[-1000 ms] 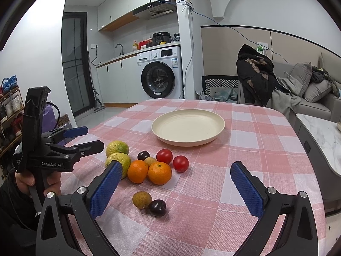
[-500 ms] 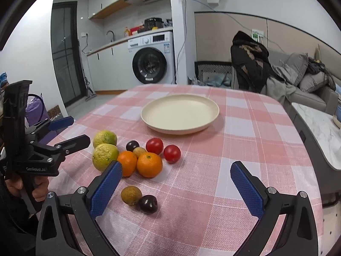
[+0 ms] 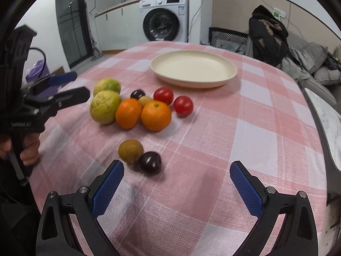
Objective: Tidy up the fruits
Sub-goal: 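Grasp the dark plum with the right gripper while the left gripper grasps the yellow citrus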
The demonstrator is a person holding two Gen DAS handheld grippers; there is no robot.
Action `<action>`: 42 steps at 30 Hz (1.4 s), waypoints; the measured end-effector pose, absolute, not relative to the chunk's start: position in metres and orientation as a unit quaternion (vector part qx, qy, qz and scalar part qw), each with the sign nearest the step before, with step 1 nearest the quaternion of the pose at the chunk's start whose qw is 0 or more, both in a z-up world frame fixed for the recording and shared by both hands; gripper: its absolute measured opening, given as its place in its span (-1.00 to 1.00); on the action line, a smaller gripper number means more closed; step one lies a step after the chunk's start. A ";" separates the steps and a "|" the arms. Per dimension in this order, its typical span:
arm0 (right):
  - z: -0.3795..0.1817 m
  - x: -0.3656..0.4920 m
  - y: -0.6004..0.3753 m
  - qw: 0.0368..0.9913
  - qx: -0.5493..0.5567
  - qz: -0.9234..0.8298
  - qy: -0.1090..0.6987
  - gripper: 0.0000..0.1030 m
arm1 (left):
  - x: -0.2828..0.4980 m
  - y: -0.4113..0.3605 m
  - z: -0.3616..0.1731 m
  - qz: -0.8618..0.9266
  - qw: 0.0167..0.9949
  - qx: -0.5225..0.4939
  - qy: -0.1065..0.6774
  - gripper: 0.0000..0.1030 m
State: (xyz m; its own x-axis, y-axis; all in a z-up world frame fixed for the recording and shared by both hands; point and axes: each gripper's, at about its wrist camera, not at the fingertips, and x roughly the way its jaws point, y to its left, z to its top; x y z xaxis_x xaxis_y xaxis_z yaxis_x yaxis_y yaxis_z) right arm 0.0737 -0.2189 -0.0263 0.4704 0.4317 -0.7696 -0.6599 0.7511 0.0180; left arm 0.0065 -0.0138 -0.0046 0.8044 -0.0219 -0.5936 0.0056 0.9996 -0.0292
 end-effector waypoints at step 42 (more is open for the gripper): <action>-0.029 0.073 -0.207 0.816 -0.124 0.370 0.426 -0.32 | 0.041 -0.029 -0.036 -0.087 0.909 -0.032 0.406 -0.09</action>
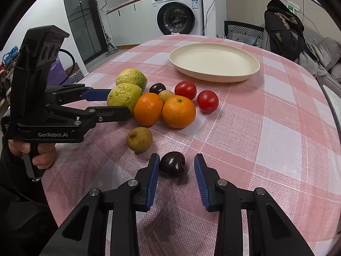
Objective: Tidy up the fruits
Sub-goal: 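Grasp the dark plum with the right gripper while the left gripper grasps the yellow citrus, then lift the dark plum with the right gripper while the left gripper lifts the yellow citrus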
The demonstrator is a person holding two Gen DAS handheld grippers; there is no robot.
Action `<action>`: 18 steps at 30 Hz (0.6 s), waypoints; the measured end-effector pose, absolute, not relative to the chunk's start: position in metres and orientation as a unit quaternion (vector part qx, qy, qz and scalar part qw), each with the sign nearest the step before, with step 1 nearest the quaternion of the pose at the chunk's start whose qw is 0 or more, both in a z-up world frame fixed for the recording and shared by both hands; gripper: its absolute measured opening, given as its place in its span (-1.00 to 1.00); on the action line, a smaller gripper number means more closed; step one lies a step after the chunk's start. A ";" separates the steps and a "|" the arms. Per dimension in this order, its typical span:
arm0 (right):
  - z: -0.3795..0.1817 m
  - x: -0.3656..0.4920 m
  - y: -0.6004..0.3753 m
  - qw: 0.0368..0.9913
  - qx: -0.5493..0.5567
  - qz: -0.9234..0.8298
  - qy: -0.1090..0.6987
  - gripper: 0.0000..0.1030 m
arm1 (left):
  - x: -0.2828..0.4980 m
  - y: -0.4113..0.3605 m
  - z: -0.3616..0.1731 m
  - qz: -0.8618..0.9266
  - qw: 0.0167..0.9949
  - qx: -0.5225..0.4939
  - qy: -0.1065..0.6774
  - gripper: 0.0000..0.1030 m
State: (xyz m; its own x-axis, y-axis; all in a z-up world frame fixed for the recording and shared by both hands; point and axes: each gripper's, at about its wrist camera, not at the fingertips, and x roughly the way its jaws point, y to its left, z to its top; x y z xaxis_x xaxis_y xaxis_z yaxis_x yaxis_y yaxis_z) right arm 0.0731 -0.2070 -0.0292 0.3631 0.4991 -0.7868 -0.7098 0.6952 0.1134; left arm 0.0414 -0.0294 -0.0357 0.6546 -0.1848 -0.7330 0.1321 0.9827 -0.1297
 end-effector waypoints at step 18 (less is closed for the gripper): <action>-0.031 0.068 -0.203 0.815 -0.132 0.375 0.422 -0.33 | 0.027 -0.031 -0.025 -0.101 0.919 -0.041 0.378 -0.14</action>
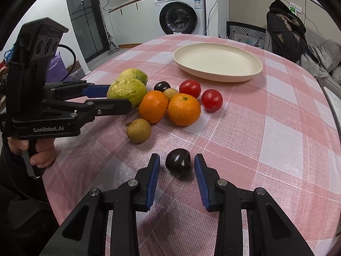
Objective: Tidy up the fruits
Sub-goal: 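Lift the dark plum with the right gripper while the left gripper lifts the yellow citrus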
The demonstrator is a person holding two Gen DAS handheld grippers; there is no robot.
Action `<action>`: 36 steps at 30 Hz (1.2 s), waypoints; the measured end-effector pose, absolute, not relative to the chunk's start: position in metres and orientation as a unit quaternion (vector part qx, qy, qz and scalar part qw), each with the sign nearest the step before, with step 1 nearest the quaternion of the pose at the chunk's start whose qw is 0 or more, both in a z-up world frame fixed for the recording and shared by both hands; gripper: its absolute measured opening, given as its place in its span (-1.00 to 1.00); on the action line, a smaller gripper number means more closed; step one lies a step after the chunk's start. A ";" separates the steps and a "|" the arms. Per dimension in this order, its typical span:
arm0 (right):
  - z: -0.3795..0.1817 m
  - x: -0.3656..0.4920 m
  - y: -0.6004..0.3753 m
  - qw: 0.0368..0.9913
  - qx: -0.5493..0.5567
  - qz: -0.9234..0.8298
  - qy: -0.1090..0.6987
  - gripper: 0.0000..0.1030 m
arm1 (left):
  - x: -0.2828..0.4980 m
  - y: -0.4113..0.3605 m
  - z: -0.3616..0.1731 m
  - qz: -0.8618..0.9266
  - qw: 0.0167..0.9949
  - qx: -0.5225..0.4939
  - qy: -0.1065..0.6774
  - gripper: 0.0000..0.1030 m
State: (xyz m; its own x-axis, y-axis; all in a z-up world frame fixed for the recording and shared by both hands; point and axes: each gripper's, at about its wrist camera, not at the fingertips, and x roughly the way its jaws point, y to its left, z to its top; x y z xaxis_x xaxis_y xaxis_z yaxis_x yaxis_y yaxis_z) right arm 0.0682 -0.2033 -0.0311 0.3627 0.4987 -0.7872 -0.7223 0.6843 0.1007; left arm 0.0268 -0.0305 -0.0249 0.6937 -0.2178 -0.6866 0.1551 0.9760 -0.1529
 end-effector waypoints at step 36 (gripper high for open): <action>-0.005 0.073 -0.223 0.855 -0.056 0.370 0.359 -0.53 | 0.013 -0.012 0.001 -0.070 0.942 -0.055 0.324 -0.14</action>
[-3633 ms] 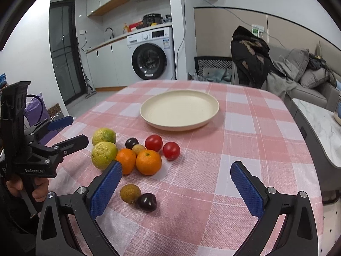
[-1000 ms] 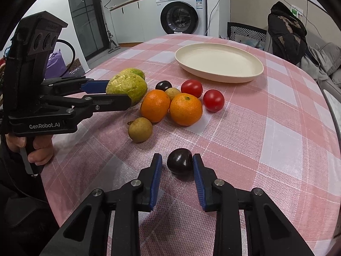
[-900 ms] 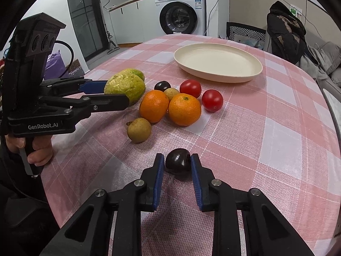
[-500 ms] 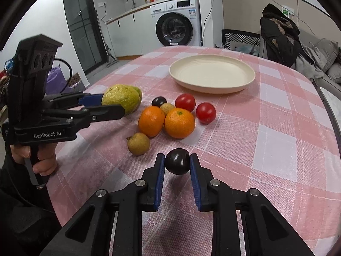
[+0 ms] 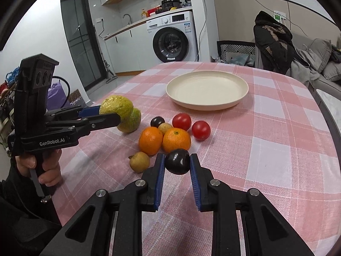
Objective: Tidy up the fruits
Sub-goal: 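Lift the dark plum with the right gripper while the left gripper lifts the yellow citrus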
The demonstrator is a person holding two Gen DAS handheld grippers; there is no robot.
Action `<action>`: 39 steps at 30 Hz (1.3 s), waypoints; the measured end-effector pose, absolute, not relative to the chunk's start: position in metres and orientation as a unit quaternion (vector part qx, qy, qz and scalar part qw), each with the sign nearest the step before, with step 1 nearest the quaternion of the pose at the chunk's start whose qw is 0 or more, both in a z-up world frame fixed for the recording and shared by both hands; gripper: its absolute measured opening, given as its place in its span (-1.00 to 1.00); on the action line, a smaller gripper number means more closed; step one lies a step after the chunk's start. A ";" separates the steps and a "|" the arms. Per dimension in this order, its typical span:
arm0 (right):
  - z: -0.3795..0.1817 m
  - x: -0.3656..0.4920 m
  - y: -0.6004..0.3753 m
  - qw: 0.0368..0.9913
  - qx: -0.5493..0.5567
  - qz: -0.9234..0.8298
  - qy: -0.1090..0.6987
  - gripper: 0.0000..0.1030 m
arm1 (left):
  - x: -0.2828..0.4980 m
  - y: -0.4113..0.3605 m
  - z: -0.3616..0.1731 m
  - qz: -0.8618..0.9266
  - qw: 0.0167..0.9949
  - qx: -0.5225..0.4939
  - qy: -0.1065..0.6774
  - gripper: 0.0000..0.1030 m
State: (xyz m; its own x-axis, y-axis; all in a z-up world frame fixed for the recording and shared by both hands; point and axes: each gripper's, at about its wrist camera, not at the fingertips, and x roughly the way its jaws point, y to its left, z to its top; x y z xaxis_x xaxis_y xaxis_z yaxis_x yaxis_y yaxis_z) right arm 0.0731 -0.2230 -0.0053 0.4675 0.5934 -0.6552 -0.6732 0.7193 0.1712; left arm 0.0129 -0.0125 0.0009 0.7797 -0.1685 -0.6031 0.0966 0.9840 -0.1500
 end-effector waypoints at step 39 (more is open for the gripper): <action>0.042 0.118 -0.227 0.886 -0.024 0.346 0.307 -0.53 | 0.069 -0.031 0.032 -0.078 0.953 -0.041 0.290 -0.14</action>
State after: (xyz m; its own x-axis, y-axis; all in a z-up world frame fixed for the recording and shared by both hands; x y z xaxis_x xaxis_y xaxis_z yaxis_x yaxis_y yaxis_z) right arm 0.1180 -0.2271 0.0415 0.5716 0.5986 -0.5612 -0.6287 0.7590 0.1692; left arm 0.0689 -0.0311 0.0321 0.8198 -0.1717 -0.5462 0.1241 0.9846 -0.1233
